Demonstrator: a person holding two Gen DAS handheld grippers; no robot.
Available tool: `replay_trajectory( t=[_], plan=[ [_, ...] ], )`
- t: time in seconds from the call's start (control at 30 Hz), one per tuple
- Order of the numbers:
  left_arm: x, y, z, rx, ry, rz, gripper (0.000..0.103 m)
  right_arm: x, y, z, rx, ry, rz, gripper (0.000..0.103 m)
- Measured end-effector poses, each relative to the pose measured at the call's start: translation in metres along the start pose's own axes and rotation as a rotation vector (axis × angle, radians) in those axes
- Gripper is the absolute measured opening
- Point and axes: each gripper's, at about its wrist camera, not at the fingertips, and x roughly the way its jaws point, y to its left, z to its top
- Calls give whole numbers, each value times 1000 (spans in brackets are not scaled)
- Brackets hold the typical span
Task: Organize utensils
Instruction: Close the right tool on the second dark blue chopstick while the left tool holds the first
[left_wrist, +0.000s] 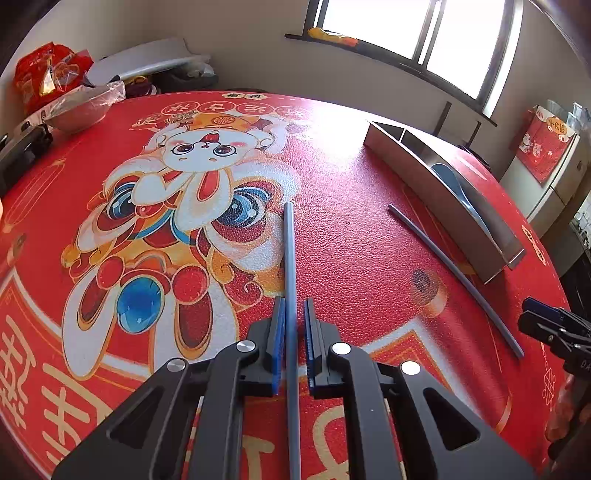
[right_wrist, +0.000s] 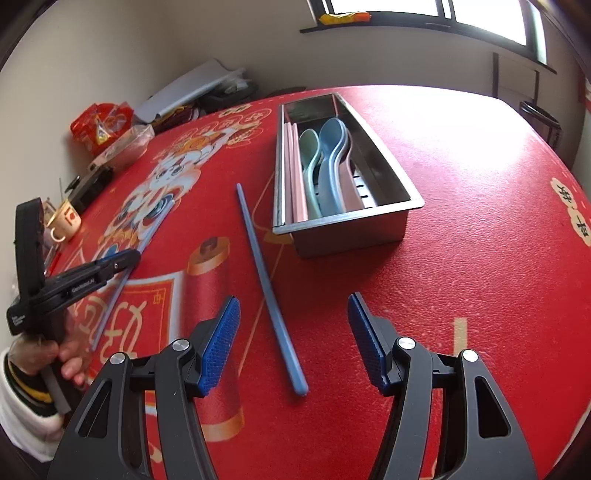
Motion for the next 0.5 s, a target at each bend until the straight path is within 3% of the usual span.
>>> replay_trajectory(
  t=[0.1, 0.17, 0.23, 0.4, 0.5],
  plan=[
    [0, 1, 0, -4, 0, -5, 9, 12, 7, 3, -21, 32, -4, 57],
    [0, 1, 0, -5, 0, -7, 11, 20, 14, 6, -37, 57, -13, 47],
    [0, 2, 0, -5, 0, -9, 11, 26, 21, 8, -56, 66, -21, 45],
    [0, 2, -1, 3, -1, -4, 11, 39, 42, 14, -113, 84, -28, 23],
    [0, 2, -1, -3, -1, -12, 11, 47, 59, 17, -188, 83, -44, 17]
  ],
)
